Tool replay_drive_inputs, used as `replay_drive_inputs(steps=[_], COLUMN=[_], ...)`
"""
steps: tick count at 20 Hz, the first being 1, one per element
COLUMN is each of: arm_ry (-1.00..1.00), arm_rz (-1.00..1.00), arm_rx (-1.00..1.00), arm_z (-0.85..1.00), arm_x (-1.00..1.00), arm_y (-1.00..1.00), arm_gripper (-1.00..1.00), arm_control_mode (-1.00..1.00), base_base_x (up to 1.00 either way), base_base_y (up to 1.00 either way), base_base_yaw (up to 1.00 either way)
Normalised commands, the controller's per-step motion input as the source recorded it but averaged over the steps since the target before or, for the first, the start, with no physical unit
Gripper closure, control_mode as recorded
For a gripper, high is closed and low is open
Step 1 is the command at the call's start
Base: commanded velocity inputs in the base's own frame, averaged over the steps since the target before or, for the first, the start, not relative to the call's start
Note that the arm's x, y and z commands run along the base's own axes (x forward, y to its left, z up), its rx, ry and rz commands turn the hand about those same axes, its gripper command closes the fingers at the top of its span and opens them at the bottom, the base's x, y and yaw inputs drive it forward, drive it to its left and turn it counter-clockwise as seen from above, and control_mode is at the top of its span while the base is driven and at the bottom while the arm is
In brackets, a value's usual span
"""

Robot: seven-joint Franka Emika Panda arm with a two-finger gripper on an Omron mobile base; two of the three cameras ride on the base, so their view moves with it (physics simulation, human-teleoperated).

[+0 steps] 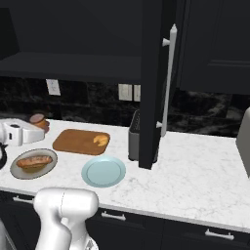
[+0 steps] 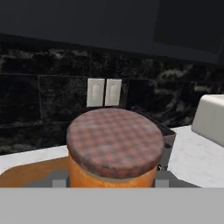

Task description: From the different types of pastries on the counter, select a croissant and place it on the cutting board. Then retrieve a jar of jam from the cabinet and place it alongside the croissant on the cutting board.

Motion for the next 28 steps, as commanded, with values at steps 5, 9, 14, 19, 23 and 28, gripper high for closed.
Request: replay_drive_inputs(steps=[5,9,14,19,23,28], arm_ry=[0.02,0.02,0.07,0.14,0.0,0.0], arm_rz=[-0.12,-0.15,-0.17,-0.15,-0.05,-0.03], arm_rx=[0.01,0.0,0.0,0.0,0.0,0.0], arm_z=[-0.31,-0.51,-0.45,-0.21,-0.4,-0.59], arm_x=[0.51,0.41,0.53,0.61,0.54,0.5], arm_y=[0.0,0.0,0.0,0.0,0.0,0.0], arm_gripper=[1.0,1.0,1.0,1.0,1.0,1.0], arm_control_mode=[-1.0,-1.0,-1.0,-1.0,-1.0,-1.0], base_base_x=[0.0,0.0,0.0,0.0,0.0,0.0], base_base_y=[0.0,0.0,0.0,0.0,0.0,0.0], base_base_yaw=[0.0,0.0,0.0,0.0,0.0,0.0])
